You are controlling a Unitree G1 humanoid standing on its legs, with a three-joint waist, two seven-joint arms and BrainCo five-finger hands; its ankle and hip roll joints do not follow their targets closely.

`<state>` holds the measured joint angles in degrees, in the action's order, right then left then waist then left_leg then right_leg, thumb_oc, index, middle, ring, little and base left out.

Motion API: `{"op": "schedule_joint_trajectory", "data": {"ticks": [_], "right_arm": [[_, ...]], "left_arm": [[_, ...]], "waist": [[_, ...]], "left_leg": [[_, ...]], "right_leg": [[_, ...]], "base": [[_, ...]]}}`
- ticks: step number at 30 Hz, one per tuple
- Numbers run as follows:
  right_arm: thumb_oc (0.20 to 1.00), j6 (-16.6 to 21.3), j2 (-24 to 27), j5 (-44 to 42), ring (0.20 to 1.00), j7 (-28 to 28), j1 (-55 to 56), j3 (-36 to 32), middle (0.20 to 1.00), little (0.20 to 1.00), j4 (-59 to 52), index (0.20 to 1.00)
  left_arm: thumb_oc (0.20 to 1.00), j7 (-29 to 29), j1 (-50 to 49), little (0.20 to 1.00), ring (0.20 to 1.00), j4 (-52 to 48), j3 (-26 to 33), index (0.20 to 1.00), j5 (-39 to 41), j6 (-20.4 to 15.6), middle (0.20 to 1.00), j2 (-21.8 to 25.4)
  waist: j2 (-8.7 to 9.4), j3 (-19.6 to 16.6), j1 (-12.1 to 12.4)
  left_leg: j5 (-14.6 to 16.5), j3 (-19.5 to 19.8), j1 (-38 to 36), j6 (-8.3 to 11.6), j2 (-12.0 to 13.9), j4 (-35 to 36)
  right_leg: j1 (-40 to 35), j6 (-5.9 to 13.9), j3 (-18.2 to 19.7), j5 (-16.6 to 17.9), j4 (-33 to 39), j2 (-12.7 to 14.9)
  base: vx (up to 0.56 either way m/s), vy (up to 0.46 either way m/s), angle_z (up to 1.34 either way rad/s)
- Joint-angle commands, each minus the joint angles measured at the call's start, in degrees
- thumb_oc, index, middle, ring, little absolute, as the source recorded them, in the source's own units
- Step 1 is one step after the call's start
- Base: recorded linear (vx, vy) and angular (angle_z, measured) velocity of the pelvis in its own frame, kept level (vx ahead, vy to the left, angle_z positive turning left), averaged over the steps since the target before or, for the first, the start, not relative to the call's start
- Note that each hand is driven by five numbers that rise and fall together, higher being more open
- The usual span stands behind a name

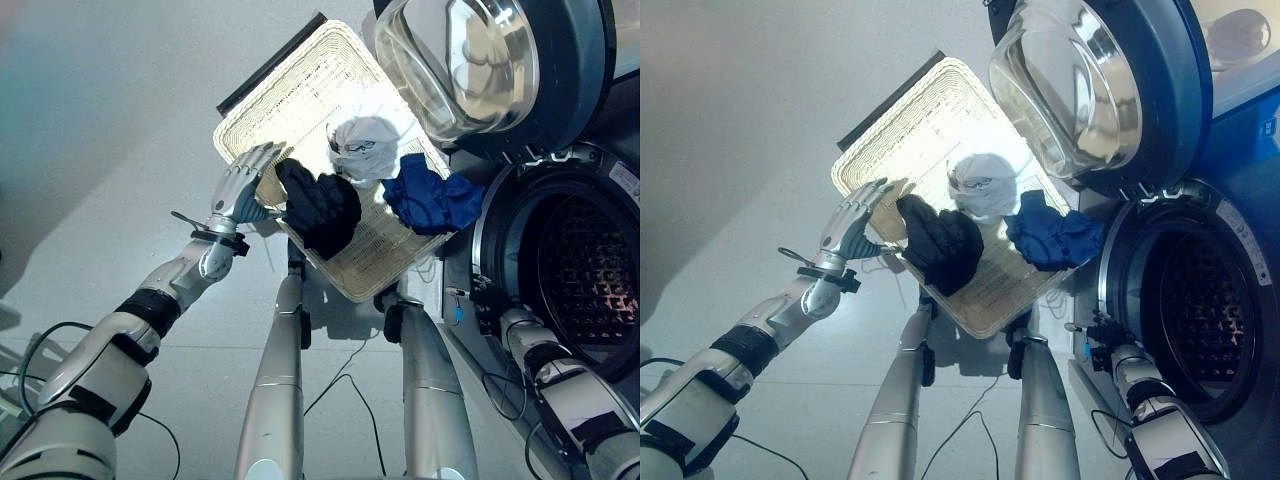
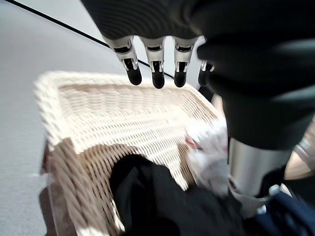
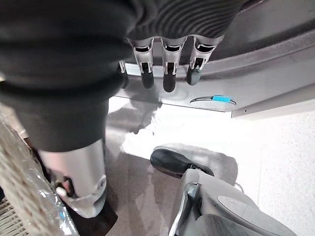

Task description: Put the clothes into the washing machine.

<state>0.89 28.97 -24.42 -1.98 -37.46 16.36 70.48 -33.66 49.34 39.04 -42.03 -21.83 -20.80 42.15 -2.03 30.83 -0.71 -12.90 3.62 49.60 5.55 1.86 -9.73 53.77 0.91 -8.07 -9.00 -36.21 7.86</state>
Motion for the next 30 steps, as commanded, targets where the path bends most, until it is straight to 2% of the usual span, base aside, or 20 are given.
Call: {"op": "schedule_joint_trajectory", "data": {"ticks": [1, 6, 12, 17, 20, 23, 30], "right_arm": [[1.000, 0.0, 2.7, -0.8, 1.000, -0.3, 2.5, 0.4, 1.000, 1.000, -0.5, 1.000], [1.000, 0.6, 2.7, -0.8, 1.000, -0.4, 1.3, 1.0, 1.000, 1.000, -0.1, 1.000], [1.000, 0.7, 2.4, -0.9, 1.000, -0.1, 0.5, 1.7, 1.000, 1.000, -0.3, 1.000], [1.000, 0.5, 2.3, -1.0, 1.000, -0.5, -0.9, 2.1, 1.000, 1.000, 0.1, 1.000], [1.000, 0.4, 2.0, -1.0, 1.000, -0.5, -1.6, 2.3, 1.000, 1.000, 0.3, 1.000], [1.000, 0.6, 1.5, -1.0, 1.000, -0.4, -2.2, 3.1, 1.000, 1.000, 0.5, 1.000], [1.000, 0.9, 0.9, -1.2, 1.000, -0.3, -3.3, 4.3, 1.000, 1.000, 1.1, 1.000]], "left_arm": [[1.000, 1.7, 2.6, 1.000, 1.000, -1.9, 1.5, 1.000, 0.2, 0.7, 1.000, -0.5], [1.000, 7.6, 4.7, 1.000, 1.000, -0.9, -0.8, 1.000, 2.9, 1.5, 1.000, -1.1], [1.000, 9.8, 6.4, 1.000, 1.000, -0.4, -2.8, 1.000, 4.1, 0.9, 1.000, -2.1], [1.000, 14.2, 8.8, 1.000, 1.000, 0.5, -4.8, 1.000, 3.9, 1.5, 1.000, -3.6], [1.000, 16.4, 10.1, 1.000, 1.000, 2.1, -6.1, 1.000, 1.6, 2.5, 1.000, -4.5], [1.000, 20.2, 11.8, 1.000, 1.000, 5.0, -7.8, 1.000, 0.4, 5.0, 1.000, -5.8], [1.000, 24.6, 13.3, 1.000, 1.000, 11.2, -9.4, 1.000, -2.2, 7.2, 1.000, -7.7]], "waist": [[1.10, -1.0, 0.3], [1.30, -1.0, -0.3], [1.78, -1.0, -0.8], [2.36, -1.0, -1.2], [2.70, -1.0, -1.5], [3.26, -1.0, -2.2], [4.12, -1.0, -3.1]], "left_leg": [[12.1, -3.3, 0.9, -2.01, -3.2, -12.4], [11.6, -3.3, 1.8, -1.77, -3.0, -12.1], [11.2, -3.2, 2.5, -1.66, -2.9, -11.9], [11.1, -3.0, 2.8, -1.54, -2.9, -11.7], [11.1, -3.0, 3.1, -1.50, -2.8, -11.8], [11.0, -3.1, 3.2, -1.46, -2.5, -11.8], [10.9, -3.6, 3.1, -1.36, -2.2, -11.7]], "right_leg": [[-1.3, 7.05, 2.8, 16.3, 17.4, -2.3], [-0.4, 7.13, 3.2, 16.9, 17.9, -2.7], [0.3, 7.22, 3.4, 17.4, 18.2, -3.1], [0.6, 7.29, 3.5, 17.8, 18.6, -3.4], [0.8, 7.38, 3.6, 18.0, 18.7, -3.7], [0.8, 7.45, 3.8, 18.2, 18.9, -3.9], [0.7, 7.54, 4.0, 18.8, 19.7, -4.1]], "base": [[0.01, 0.013, -0.04], [0.01, 0.014, -0.05], [0.00, 0.000, 0.00], [0.00, 0.000, 0.00], [0.00, 0.000, 0.00], [0.00, 0.000, 0.00], [0.00, 0.001, -0.04]]}}
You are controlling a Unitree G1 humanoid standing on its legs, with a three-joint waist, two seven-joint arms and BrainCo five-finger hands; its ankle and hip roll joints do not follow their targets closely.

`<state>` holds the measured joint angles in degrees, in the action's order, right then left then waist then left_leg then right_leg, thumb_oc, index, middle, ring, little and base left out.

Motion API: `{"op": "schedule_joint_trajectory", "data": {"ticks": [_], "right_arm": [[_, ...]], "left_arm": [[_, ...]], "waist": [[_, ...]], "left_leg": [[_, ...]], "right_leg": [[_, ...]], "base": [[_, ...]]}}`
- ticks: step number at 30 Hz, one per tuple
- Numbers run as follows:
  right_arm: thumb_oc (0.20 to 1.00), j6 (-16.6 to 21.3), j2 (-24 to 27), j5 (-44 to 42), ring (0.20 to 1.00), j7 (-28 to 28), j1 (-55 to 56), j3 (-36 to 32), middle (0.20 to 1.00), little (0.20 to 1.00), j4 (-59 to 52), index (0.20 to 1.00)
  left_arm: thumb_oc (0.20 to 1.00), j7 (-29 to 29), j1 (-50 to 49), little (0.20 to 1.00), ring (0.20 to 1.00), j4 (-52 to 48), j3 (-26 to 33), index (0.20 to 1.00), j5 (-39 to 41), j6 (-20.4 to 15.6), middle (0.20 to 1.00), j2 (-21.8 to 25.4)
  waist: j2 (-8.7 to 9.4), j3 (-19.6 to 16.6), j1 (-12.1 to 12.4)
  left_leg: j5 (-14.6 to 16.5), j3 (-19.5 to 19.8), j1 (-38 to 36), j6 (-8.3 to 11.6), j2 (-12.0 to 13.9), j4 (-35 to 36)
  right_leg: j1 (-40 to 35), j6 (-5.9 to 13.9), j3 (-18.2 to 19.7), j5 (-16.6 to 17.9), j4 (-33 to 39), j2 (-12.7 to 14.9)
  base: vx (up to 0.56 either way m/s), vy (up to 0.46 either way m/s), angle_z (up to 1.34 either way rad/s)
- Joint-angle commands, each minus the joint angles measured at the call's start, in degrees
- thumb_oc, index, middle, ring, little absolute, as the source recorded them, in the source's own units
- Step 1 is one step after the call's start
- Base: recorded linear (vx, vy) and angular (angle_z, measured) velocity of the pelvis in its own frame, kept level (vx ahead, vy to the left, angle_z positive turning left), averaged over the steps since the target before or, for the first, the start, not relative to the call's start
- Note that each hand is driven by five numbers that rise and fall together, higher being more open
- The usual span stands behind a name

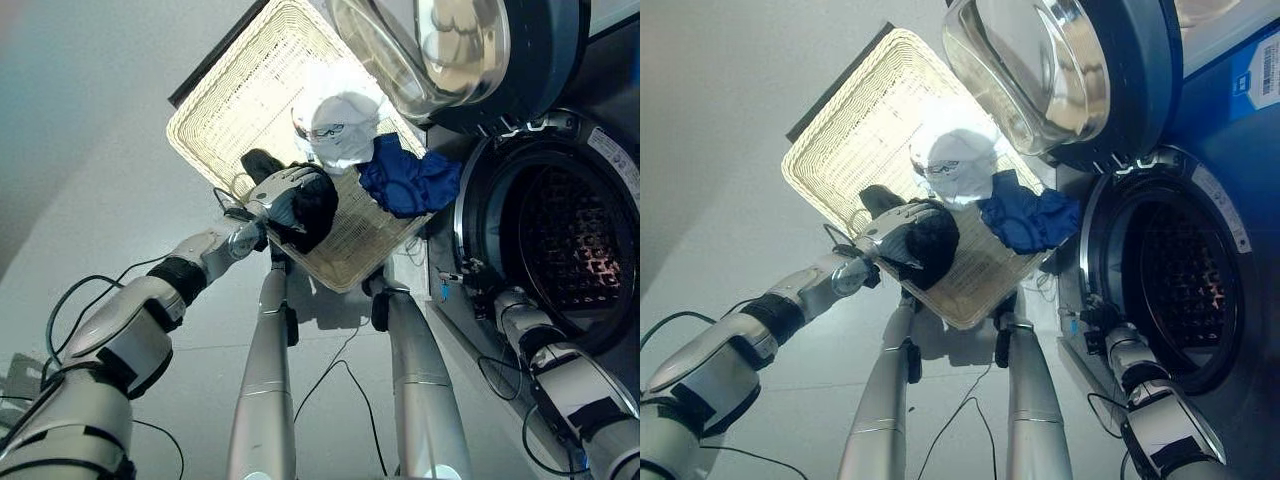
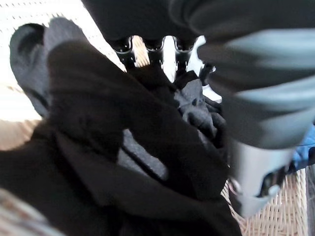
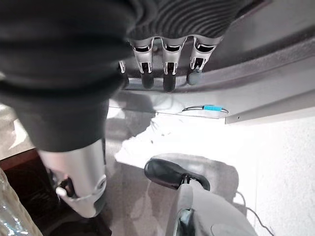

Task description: Put the clothes into the washing machine.

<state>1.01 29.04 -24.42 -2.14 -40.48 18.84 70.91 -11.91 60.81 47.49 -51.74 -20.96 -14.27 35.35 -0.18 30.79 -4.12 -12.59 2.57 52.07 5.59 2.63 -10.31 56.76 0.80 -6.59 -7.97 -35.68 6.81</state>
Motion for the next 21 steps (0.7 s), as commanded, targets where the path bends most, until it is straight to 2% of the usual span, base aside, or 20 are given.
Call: {"op": "schedule_joint_trajectory", "data": {"ticks": [1, 4, 9, 10, 11, 13, 14, 15, 16, 21], "right_arm": [[1.000, 0.9, 0.7, -1.2, 1.000, -0.1, -0.4, 1.9, 1.000, 1.000, 0.7, 1.000], [1.000, 0.8, 0.4, -1.3, 1.000, 0.2, -0.7, 2.4, 1.000, 1.000, 0.6, 1.000], [1.000, 0.8, 0.2, -1.4, 1.000, 0.3, -1.1, 2.8, 1.000, 1.000, 0.6, 1.000], [1.000, 0.8, 0.1, -1.4, 1.000, 0.4, -1.3, 3.0, 1.000, 1.000, 0.7, 1.000], [1.000, 0.8, -0.1, -1.3, 1.000, 0.6, -1.4, 3.1, 1.000, 1.000, 0.7, 1.000], [1.000, 0.8, -0.4, -1.4, 1.000, 0.9, -1.7, 3.4, 1.000, 1.000, 0.5, 1.000], [1.000, 0.8, -0.4, -1.5, 1.000, 1.0, -1.7, 3.5, 1.000, 1.000, 0.4, 1.000], [1.000, 0.7, -0.4, -1.6, 1.000, 1.1, -1.8, 3.6, 1.000, 1.000, 0.4, 1.000], [1.000, 0.7, -0.4, -1.7, 1.000, 1.1, -1.9, 3.7, 1.000, 1.000, 0.3, 1.000], [1.000, 1.1, -0.7, -1.9, 1.000, 1.7, -2.1, 4.1, 1.000, 1.000, -0.1, 1.000]], "left_arm": [[1.000, 3.6, 1.9, 1.000, 1.000, 4.1, -0.2, 1.000, -3.6, 0.9, 1.000, -1.2], [1.000, 5.4, 1.8, 1.000, 1.000, 6.0, -0.8, 1.000, -6.0, 1.4, 1.000, -1.7], [1.000, 8.0, 2.2, 1.000, 1.000, 9.3, -2.1, 1.000, -10.9, 4.8, 1.000, -2.6], [0.940, 8.7, 2.3, 0.940, 0.940, 10.2, -2.4, 0.940, -12.1, 5.7, 0.940, -2.9], [0.827, 9.1, 2.4, 0.827, 0.827, 11.0, -2.5, 0.827, -13.5, 6.4, 0.827, -3.2], [0.407, 10.8, 2.4, 0.407, 0.407, 12.3, -3.2, 0.407, -16.4, 8.0, 0.407, -3.8], [0.329, 11.2, 2.4, 0.329, 0.329, 12.6, -3.4, 0.329, -16.9, 8.2, 0.329, -3.9], [0.294, 11.7, 2.4, 0.294, 0.294, 13.0, -3.5, 0.294, -17.5, 8.3, 0.294, -3.9], [0.200, 12.0, 2.4, 0.200, 0.200, 13.3, -3.7, 0.200, -18.2, 8.4, 0.200, -3.9], [0.200, 14.1, 1.5, 0.200, 0.200, 16.2, -4.4, 0.200, -20.9, 8.4, 0.200, -4.4]], "waist": [[2.41, -1.0, 0.1], [2.52, -1.0, -0.1], [2.54, -1.0, -0.3], [2.51, -1.0, -0.4], [2.52, -1.0, -0.5], [2.51, -1.0, -0.6], [2.51, -1.0, -0.6], [2.50, -1.0, -0.6], [2.49, -1.0, -0.6], [2.51, -1.0, -0.9]], "left_leg": [[10.6, -2.6, 0.6, -1.40, -2.9, -11.2], [10.6, -2.7, 0.7, -1.34, -2.9, -11.1], [10.6, -2.8, 1.0, -1.49, -2.8, -11.2], [10.6, -2.8, 1.0, -1.51, -2.9, -11.2], [10.5, -2.8, 1.0, -1.50, -2.9, -11.1], [10.4, -2.9, 1.0, -1.45, -2.9, -11.0], [10.4, -2.9, 1.0, -1.46, -2.9, -10.9], [10.4, -2.9, 1.0, -1.47, -2.9, -10.9], [10.4, -2.9, 1.1, -1.48, -3.0, -10.9], [10.2, -3.2, 1.0, -1.45, -2.9, -10.7]], "right_leg": [[-2.2, 7.63, 2.6, 17.9, 19.2, -3.1], [-2.2, 7.56, 2.7, 18.0, 19.3, -3.3], [-1.9, 7.40, 3.0, 17.6, 18.8, -3.6], [-1.8, 7.37, 3.1, 17.5, 18.7, -3.6], [-1.8, 7.34, 3.1, 17.5, 18.7, -3.7], [-1.8, 7.35, 3.2, 17.5, 18.6, -3.8], [-1.8, 7.33, 3.3, 17.5, 18.7, -3.8], [-1.8, 7.30, 3.3, 17.5, 18.7, -3.8], [-1.7, 7.29, 3.3, 17.5, 18.7, -3.9], [-1.7, 7.14, 3.4, 17.5, 18.8, -4.1]], "base": [[0.00, 0.010, -0.04], [0.01, 0.012, -0.08], [0.01, 0.004, -0.04], [0.00, 0.000, 0.00], [0.00, 0.000, 0.00], [0.00, 0.000, 0.00], [0.00, 0.000, 0.00], [0.00, 0.000, 0.00], [0.00, 0.000, 0.00], [0.00, 0.000, 0.00]]}}
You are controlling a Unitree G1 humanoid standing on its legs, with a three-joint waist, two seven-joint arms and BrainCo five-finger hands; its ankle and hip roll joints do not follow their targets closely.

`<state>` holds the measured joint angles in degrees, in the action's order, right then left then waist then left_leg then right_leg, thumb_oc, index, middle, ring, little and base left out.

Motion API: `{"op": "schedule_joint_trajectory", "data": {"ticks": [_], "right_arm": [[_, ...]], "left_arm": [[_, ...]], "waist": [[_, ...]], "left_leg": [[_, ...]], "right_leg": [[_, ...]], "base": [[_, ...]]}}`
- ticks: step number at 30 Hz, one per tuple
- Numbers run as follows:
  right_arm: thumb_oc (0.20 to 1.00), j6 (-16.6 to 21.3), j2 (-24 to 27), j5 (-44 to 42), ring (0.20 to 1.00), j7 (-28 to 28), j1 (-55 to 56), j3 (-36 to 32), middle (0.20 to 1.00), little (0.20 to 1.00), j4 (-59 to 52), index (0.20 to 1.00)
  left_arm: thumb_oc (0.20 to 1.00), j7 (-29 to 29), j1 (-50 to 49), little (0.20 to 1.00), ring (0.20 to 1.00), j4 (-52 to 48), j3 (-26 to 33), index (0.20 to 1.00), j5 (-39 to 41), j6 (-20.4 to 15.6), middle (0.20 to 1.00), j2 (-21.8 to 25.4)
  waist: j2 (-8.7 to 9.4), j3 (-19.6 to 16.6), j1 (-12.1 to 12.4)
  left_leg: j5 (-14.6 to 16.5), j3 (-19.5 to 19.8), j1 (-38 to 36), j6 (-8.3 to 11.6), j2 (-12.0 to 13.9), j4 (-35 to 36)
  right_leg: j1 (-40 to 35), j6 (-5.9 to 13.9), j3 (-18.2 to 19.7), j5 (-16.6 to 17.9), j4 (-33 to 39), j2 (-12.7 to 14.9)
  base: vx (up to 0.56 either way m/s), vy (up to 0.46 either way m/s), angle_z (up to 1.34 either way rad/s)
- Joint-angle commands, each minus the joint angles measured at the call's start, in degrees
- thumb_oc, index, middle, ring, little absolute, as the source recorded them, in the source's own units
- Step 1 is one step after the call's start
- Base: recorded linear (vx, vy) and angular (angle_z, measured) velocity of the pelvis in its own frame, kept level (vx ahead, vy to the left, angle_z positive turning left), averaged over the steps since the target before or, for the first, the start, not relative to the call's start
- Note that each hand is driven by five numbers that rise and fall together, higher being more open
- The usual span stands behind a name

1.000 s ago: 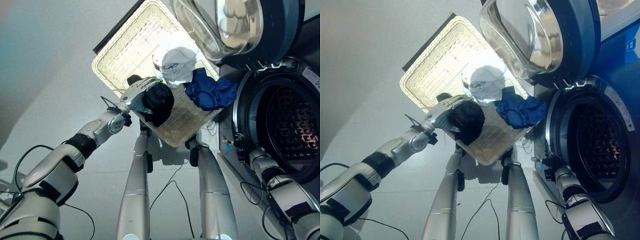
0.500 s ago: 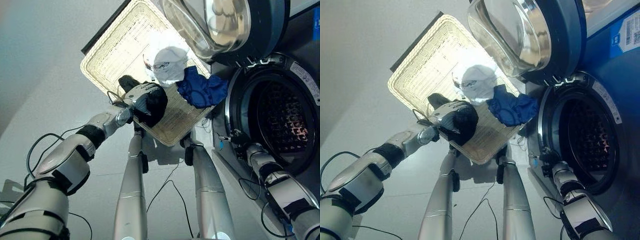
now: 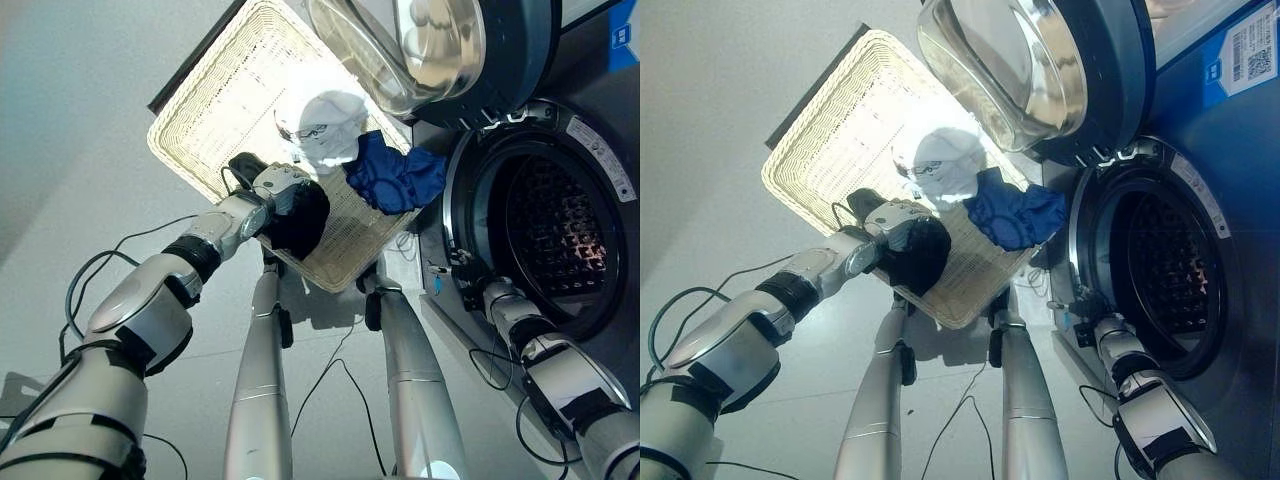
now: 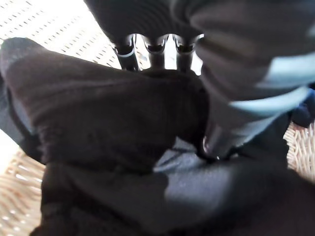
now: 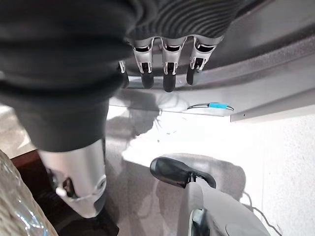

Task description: Put the clothes into the washing machine.

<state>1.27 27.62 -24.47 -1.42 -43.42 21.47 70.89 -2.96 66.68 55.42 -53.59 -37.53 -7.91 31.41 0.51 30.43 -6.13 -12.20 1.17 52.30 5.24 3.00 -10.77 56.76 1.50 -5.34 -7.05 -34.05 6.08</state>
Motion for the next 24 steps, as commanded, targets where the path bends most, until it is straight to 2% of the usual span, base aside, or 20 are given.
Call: {"op": "schedule_joint_trajectory", "data": {"ticks": [1, 10, 13, 14, 17, 18, 19, 21, 24], "right_arm": [[1.000, 0.9, 0.6, -1.9, 1.000, 1.2, 0.8, 1.6, 1.000, 1.000, -0.1, 1.000], [1.000, 1.8, 0.5, -3.2, 1.000, 1.9, -0.1, 1.6, 1.000, 1.000, -0.2, 1.000], [1.000, 3.5, 0.5, -6.7, 1.000, 2.2, -0.4, 1.4, 1.000, 1.000, -0.4, 1.000], [1.000, 5.4, 0.6, -10.9, 1.000, 1.9, -0.6, 0.8, 1.000, 1.000, -1.0, 1.000], [1.000, 8.8, 0.8, -17.2, 1.000, 1.7, -0.3, -1.0, 1.000, 1.000, -3.1, 1.000], [1.000, 11.1, 0.9, -20.2, 1.000, 1.0, 0.1, -2.4, 1.000, 1.000, -4.2, 1.000], [1.000, 11.7, 0.9, -21.1, 1.000, 0.5, 0.4, -2.8, 1.000, 1.000, -4.8, 1.000], [1.000, 15.8, -0.2, -26.4, 1.000, -0.4, 3.4, -6.7, 1.000, 1.000, -11.6, 1.000], [1.000, 17.3, -1.7, -29.5, 1.000, 1.0, 6.4, -8.8, 1.000, 1.000, -20.3, 1.000]], "left_arm": [[0.200, 5.0, -4.6, 0.200, 0.200, 8.8, -2.5, 0.200, -4.6, 1.9, 0.200, -0.6], [0.200, 2.8, -5.9, 0.200, 0.200, 10.8, -1.7, 0.200, -4.1, 1.1, 0.200, -1.2], [0.200, 0.8, -6.4, 0.200, 0.200, 11.0, -1.0, 0.200, 0.8, 1.2, 0.200, -1.3], [0.200, -3.1, -6.9, 0.200, 0.200, 10.7, 0.3, 0.200, 7.9, 0.8, 0.200, -1.3], [0.200, -7.2, -7.7, 0.200, 0.200, 8.9, 4.1, 0.200, 21.5, -1.2, 0.200, -1.0], [0.200, -9.0, -8.5, 0.200, 0.200, 7.5, 7.4, 0.200, 28.0, -3.1, 0.200, -1.1], [0.200, -10.0, -8.7, 0.200, 0.200, 6.9, 8.5, 0.200, 30.6, -4.6, 0.200, -1.1], [0.200, -11.6, -11.8, 0.200, 0.200, 0.7, 17.1, 0.200, 40.7, -10.4, 0.200, -1.1], [0.200, -12.3, -15.4, 0.200, 0.200, -7.1, 22.5, 0.200, 46.2, -14.7, 0.200, -1.6]], "waist": [[1.79, -0.6, 1.1], [1.38, -0.6, 1.2], [1.34, -0.6, 1.3], [1.32, -0.6, 1.4], [1.31, -0.6, 1.5], [1.22, -0.6, 1.6], [1.19, -0.6, 1.6], [0.97, -0.6, 1.8], [0.81, -0.6, 2.1]], "left_leg": [[9.8, -1.9, 0.8, -1.02, -3.2, -10.2], [9.3, -2.2, 0.5, -0.80, -3.1, -9.9], [9.1, -2.0, 0.5, -0.70, -3.0, -9.7], [9.0, -2.0, 0.5, -0.64, -3.0, -9.6], [8.7, -1.9, 0.4, -0.54, -2.9, -9.3], [8.6, -1.8, 0.4, -0.48, -2.9, -9.2], [8.6, -1.8, 0.3, -0.47, -2.8, -9.1], [8.7, -1.7, 0.0, -0.37, -2.9, -8.6], [8.8, -1.4, -0.3, -0.39, -3.2, -8.0]], "right_leg": [[-1.7, 6.39, 2.2, 16.5, 17.2, -3.3], [-1.9, 6.25, 2.2, 16.4, 17.2, -3.3], [-1.9, 6.20, 2.3, 16.4, 17.2, -3.4], [-2.0, 6.19, 2.4, 16.4, 17.2, -3.5], [-2.1, 6.18, 2.4, 16.3, 17.3, -3.5], [-2.1, 6.13, 2.5, 16.2, 17.2, -3.5], [-2.2, 6.12, 2.5, 16.1, 17.2, -3.6], [-2.3, 6.09, 2.7, 15.6, 17.0, -3.7], [-2.4, 6.16, 2.5, 15.4, 17.1, -3.6]], "base": [[0.00, 0.000, 0.00], [0.00, 0.001, 0.00], [0.00, -0.007, -0.06], [0.00, -0.002, -0.04], [0.00, 0.019, -0.06], [0.00, 0.032, -0.09], [-0.01, 0.042, -0.08], [-0.01, 0.027, -0.06], [0.00, 0.001, -0.01]]}}
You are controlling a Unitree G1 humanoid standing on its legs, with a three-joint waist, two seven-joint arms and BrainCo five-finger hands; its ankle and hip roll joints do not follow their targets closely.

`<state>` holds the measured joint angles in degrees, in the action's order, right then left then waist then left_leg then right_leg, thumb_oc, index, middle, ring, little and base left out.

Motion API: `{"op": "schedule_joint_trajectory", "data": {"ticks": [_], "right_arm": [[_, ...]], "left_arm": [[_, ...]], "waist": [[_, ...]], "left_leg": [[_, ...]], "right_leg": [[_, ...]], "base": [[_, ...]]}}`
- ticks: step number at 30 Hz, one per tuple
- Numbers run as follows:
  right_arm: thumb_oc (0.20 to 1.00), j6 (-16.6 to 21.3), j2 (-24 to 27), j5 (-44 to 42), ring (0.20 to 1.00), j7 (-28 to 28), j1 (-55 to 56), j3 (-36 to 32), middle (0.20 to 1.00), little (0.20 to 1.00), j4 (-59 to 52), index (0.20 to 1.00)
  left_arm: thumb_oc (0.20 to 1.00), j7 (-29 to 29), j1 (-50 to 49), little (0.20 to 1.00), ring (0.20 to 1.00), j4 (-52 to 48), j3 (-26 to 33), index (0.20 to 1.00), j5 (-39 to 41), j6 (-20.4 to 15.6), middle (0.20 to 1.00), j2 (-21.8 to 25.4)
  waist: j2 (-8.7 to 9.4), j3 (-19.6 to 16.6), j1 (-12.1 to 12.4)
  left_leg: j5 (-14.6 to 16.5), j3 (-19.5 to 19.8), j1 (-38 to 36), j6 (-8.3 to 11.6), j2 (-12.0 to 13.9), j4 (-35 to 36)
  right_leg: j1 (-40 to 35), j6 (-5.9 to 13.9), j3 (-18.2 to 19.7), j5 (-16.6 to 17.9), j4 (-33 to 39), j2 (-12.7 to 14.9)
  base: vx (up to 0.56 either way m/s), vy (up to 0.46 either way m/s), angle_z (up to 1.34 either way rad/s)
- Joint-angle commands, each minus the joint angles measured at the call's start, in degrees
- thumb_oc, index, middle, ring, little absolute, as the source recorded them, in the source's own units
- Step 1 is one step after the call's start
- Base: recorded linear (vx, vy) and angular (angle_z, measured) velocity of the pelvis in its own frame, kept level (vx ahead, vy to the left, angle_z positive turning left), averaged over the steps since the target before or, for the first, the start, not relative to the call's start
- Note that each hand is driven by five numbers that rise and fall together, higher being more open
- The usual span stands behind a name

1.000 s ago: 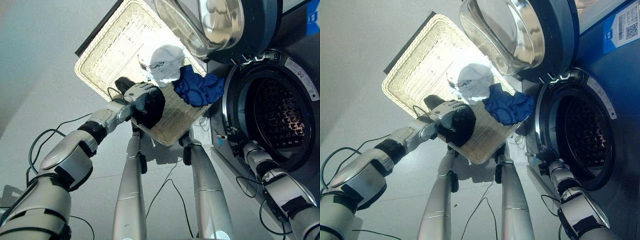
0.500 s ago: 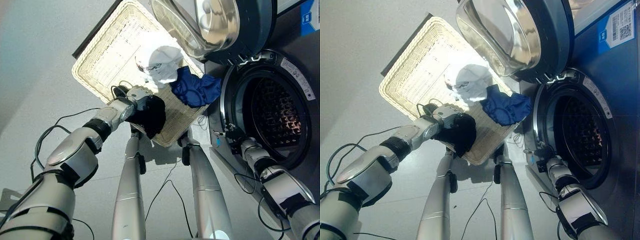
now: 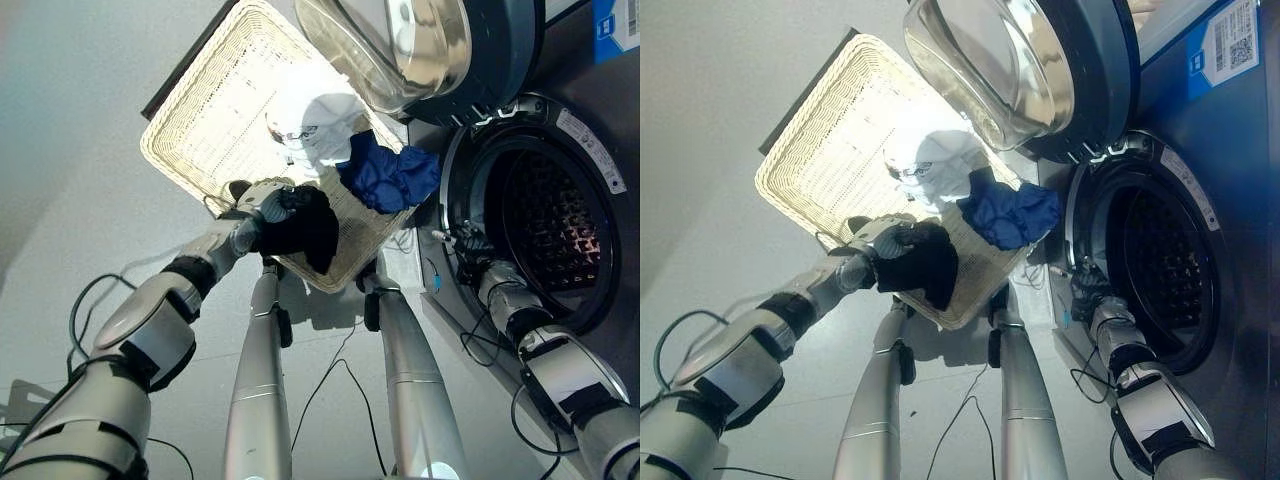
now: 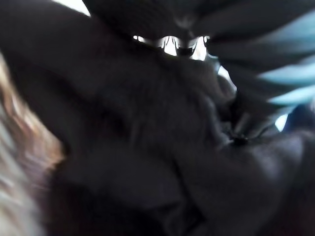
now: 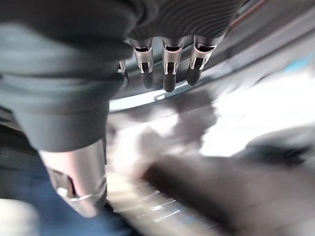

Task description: Put the clothes into the washing machine.

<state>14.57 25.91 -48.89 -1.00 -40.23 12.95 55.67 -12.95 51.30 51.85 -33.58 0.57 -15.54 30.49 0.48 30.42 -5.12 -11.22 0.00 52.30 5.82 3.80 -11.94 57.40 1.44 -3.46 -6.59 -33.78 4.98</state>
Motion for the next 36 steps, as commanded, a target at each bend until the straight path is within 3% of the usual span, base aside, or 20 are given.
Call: {"op": "schedule_joint_trajectory", "data": {"ticks": [1, 4, 13, 20, 25, 33, 36], "right_arm": [[1.000, 4.0, -0.2, -5.5, 1.000, 0.9, 3.6, -0.5, 1.000, 1.000, -6.4, 1.000], [1.000, 4.6, -1.6, -9.9, 1.000, 0.5, 6.5, -1.0, 1.000, 1.000, -15.9, 1.000], [1.000, 8.8, -4.7, -7.7, 1.000, 1.8, 12.6, 0.2, 1.000, 1.000, -38.1, 1.000], [1.000, 7.5, -6.1, 0.6, 1.000, -2.6, 15.5, 3.0, 1.000, 1.000, -54.4, 1.000], [1.000, 5.6, -5.4, -0.6, 1.000, -6.5, 14.5, 4.5, 1.000, 1.000, -58.5, 1.000], [1.000, 7.3, -4.0, 2.9, 1.000, 1.7, 12.8, 4.3, 1.000, 1.000, -58.4, 1.000], [1.000, 7.9, -3.4, 3.1, 1.000, 1.9, 13.6, 3.6, 1.000, 1.000, -58.3, 1.000]], "left_arm": [[0.200, -2.4, -0.5, 0.200, 0.200, -4.7, 3.2, 0.200, 8.5, -7.6, 0.200, -0.9], [0.200, -3.3, -4.1, 0.200, 0.200, -11.7, 6.7, 0.200, 11.2, -13.6, 0.200, -2.4], [0.200, -1.8, -9.6, 0.200, 0.200, -28.3, 10.8, 0.200, 11.9, -19.0, 0.200, -4.4], [0.200, -1.2, -12.5, 0.200, 0.200, -41.1, 11.8, 0.200, 6.8, -17.9, 0.200, -5.5], [0.200, -0.2, -12.1, 0.200, 0.200, -42.9, 11.6, 0.200, 5.9, -17.8, 0.200, -5.2], [0.200, -2.4, -11.2, 0.200, 0.200, -43.5, 10.9, 0.200, 1.9, -13.9, 0.200, -3.9], [0.200, -3.2, -11.6, 0.200, 0.200, -43.8, 11.1, 0.200, 0.6, -12.7, 0.200, -3.2]], "waist": [[0.82, -0.6, 1.2], [0.56, -0.6, 1.6], [0.26, -0.6, 1.7], [0.41, -0.6, 1.5], [0.40, -0.6, 1.7], [0.24, -0.6, 1.9], [0.20, -0.6, 1.8]], "left_leg": [[7.8, -0.2, -0.3, -0.97, -4.1, -6.7], [7.7, 0.1, -0.4, -0.94, -4.7, -5.9], [7.4, 0.2, -0.5, -1.35, -5.2, -4.9], [7.0, -0.1, -0.5, -1.63, -5.2, -4.5], [6.8, -0.1, -0.4, -1.56, -5.3, -4.5], [6.6, -0.4, -0.7, -1.33, -5.0, -4.5], [6.5, -0.6, -0.6, -1.33, -4.9, -4.4]], "right_leg": [[-3.0, 6.22, 0.5, 14.9, 16.8, -2.5], [-2.8, 6.28, -0.2, 14.9, 16.8, -2.1], [-2.4, 6.41, -0.9, 14.6, 16.6, -1.2], [-2.5, 6.57, -1.0, 14.5, 16.8, -1.0], [-2.7, 6.65, -1.3, 14.4, 16.8, -0.9], [-3.1, 6.84, -1.7, 14.4, 16.8, -0.6], [-3.0, 6.88, -1.7, 14.5, 16.9, -0.6]], "base": [[0.00, 0.000, 0.00], [0.00, 0.000, 0.00], [0.00, 0.000, 0.00], [0.00, 0.004, -0.02], [0.00, 0.000, 0.00], [0.00, 0.000, 0.00], [0.00, 0.000, 0.00]]}}
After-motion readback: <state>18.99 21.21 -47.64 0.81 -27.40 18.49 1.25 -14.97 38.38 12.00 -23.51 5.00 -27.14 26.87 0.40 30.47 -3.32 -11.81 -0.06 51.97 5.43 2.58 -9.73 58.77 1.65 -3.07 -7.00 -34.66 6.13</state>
